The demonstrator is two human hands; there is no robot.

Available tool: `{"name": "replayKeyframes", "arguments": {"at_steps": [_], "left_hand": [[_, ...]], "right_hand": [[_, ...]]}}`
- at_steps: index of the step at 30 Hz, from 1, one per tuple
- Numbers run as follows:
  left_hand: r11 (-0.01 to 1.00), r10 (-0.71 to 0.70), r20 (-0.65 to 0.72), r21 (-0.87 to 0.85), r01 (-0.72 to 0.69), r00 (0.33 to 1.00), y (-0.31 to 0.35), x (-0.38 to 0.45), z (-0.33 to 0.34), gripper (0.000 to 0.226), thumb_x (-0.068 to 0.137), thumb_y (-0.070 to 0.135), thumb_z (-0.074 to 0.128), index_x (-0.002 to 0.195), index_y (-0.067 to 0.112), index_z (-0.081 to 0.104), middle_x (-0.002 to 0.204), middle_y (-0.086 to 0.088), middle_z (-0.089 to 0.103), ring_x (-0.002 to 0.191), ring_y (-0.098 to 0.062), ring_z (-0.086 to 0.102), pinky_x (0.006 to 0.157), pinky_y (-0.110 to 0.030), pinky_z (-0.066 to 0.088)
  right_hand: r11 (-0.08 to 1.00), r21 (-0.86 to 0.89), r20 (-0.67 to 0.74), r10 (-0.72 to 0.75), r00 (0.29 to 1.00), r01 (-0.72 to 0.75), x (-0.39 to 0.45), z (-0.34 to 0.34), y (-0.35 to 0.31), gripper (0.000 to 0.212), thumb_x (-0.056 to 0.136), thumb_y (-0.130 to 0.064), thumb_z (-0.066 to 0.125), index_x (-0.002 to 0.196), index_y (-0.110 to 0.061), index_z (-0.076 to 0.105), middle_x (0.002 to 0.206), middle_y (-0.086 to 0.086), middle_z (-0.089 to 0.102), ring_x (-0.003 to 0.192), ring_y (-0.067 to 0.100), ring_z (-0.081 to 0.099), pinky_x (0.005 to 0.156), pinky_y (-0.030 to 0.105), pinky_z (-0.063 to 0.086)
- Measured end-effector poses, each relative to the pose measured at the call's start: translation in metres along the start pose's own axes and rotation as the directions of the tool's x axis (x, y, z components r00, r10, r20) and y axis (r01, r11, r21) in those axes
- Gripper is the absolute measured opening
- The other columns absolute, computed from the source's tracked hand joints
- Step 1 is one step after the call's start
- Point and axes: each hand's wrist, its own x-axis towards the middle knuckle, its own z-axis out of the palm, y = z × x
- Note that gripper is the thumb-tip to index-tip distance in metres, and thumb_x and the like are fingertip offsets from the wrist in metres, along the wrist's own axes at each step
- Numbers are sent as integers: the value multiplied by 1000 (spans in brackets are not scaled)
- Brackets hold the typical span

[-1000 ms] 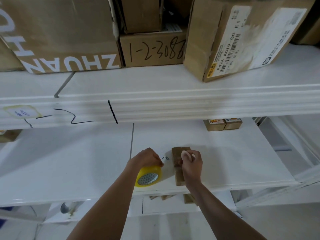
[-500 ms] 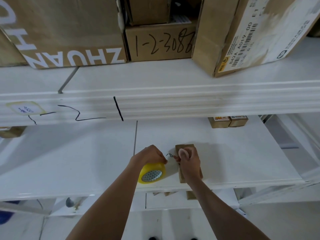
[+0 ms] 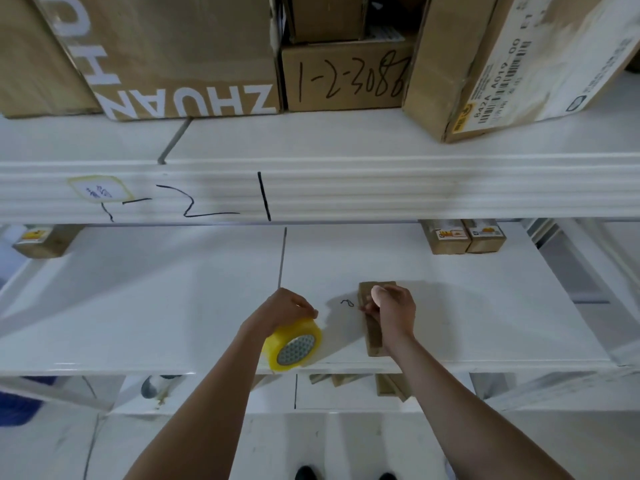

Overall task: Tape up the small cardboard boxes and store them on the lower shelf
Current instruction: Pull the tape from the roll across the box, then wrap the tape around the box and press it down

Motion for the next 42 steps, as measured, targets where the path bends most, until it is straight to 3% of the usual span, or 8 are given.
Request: {"name": "replayKeyframes", "arguments": {"at_steps": [6, 10, 16, 23, 27, 30, 33, 42], "left_hand": [[986, 19, -60, -162, -28, 998, 12, -9, 22, 8, 82, 32, 82, 84, 24, 83, 103, 3, 75, 95, -16, 66, 81, -30, 53], [979, 20, -98, -202, -39, 995, 18, -16, 28, 6, 81, 32, 83, 81, 26, 83, 102, 5, 74, 92, -15, 64, 78, -30, 51], [952, 10, -138, -301, -52, 990, 25, -29, 40, 7, 82, 29, 82, 76, 31, 82, 96, 9, 76, 93, -19, 69, 82, -35, 59], [923, -26, -137, -384, -29, 990, 28, -48, 54, 6, 82, 34, 82, 76, 33, 82, 95, 8, 75, 92, -19, 69, 79, -32, 59], [895, -43, -125, -446, -18, 991, 24, -56, 59, 5, 84, 34, 81, 80, 32, 83, 84, 16, 74, 89, -14, 69, 65, -21, 56], [881, -23, -128, -471, -41, 991, 22, -60, 61, 9, 89, 25, 76, 83, 27, 83, 83, 14, 75, 87, -13, 69, 64, -19, 55], [868, 11, -150, -489, -84, 989, 21, -65, 60, 12, 91, 17, 74, 85, 23, 82, 83, 7, 77, 85, -15, 71, 64, -18, 54], [794, 48, 153, -605, 56, 987, 7, -82, 42, 27, 85, 15, 81, 109, 26, 78, 108, -9, 76, 98, -23, 74, 81, -32, 60]], "right_hand": [[992, -102, -157, -91, 983, 76, 10, -34, -27, 20, 92, -23, 71, 107, -13, 64, 94, 5, 73, 70, 14, 73, 55, 21, 56], [932, -350, -231, -178, 957, 89, 16, -74, -29, 15, 94, -19, 71, 106, -18, 61, 105, 5, 68, 91, 24, 70, 75, 34, 61], [697, -715, -115, -180, 977, 44, 20, -110, -13, 14, 90, -19, 74, 92, -5, 73, 101, 12, 75, 89, 26, 67, 76, 28, 49], [415, -909, -133, -228, 964, -27, 6, -99, -17, 46, 90, -31, 75, 118, 1, 56, 115, 20, 64, 103, 36, 63, 83, 39, 54], [523, -761, 129, -459, 879, 385, -21, -56, -39, 19, 100, -21, 61, 107, -5, 66, 106, 12, 68, 97, 25, 66, 83, 35, 56], [512, -687, 517, -156, 842, 517, -43, -23, -50, 28, 95, -34, 69, 101, -7, 72, 98, 6, 71, 92, 21, 66, 83, 35, 53], [491, -733, 608, 164, 777, 470, -55, -7, -50, 28, 91, -38, 74, 107, -15, 76, 102, -7, 70, 88, 10, 65, 76, 26, 52], [455, -755, 564, 82, 822, 473, -67, 10, -49, 14, 86, -24, 80, 75, -15, 80, 61, -11, 67, 56, 0, 59, 47, 9, 39]]}}
